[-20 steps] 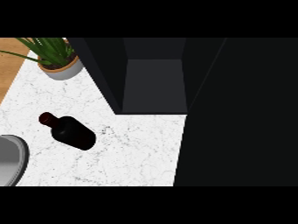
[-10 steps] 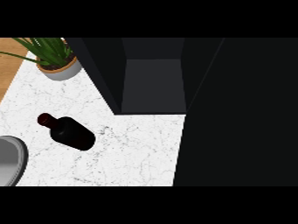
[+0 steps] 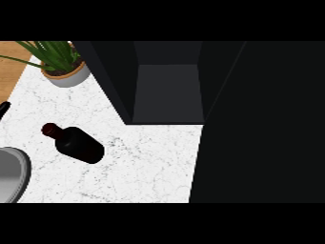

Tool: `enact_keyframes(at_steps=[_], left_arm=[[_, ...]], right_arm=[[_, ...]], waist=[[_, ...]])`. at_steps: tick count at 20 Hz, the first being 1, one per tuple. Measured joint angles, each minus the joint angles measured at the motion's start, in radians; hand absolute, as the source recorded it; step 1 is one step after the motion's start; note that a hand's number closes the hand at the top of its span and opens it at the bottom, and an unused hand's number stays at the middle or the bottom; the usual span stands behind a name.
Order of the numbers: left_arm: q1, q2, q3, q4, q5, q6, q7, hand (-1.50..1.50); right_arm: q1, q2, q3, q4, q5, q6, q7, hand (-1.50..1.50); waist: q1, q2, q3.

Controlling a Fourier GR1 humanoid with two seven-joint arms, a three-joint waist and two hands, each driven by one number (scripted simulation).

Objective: Pick up the wine, place it into the cabinet and close the cabinet

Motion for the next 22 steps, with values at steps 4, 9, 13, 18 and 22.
enact_keyframes(at_steps=[4, 9, 13, 18, 22], left_arm=[[-0.016, -0.017, -0.022, 0.050, -0.064, -0.009, -0.017, -1.50], [-0.026, -0.025, -0.016, 0.201, -0.129, -0.094, -0.099, -1.50], [-0.004, -0.069, -0.038, 0.252, -0.211, -0.111, -0.169, -1.50], [0.010, -0.083, -0.036, 0.357, -0.289, -0.172, -0.274, -1.50], [-0.010, -0.108, -0.051, 0.444, -0.354, -0.191, -0.350, -1.50]], right_arm=[[-0.039, 0.001, 0.031, -0.001, 0.009, -0.019, 0.033, -1.50], [-0.046, -0.002, 0.027, -0.001, 0.011, -0.023, 0.032, -1.50], [-0.064, -0.015, 0.009, -0.002, 0.007, -0.023, 0.044, -1.50], [-0.069, -0.024, -0.020, 0.001, 0.002, -0.018, 0.038, -1.50], [-0.113, -0.019, 0.001, 0.005, 0.006, -0.035, 0.055, -1.50]], waist=[[-0.002, -0.001, 0.000], [-0.003, 0.000, 0.000], [-0.003, -0.001, 0.000], [-0.001, 0.000, 0.000], [-0.002, -0.001, -0.001]])
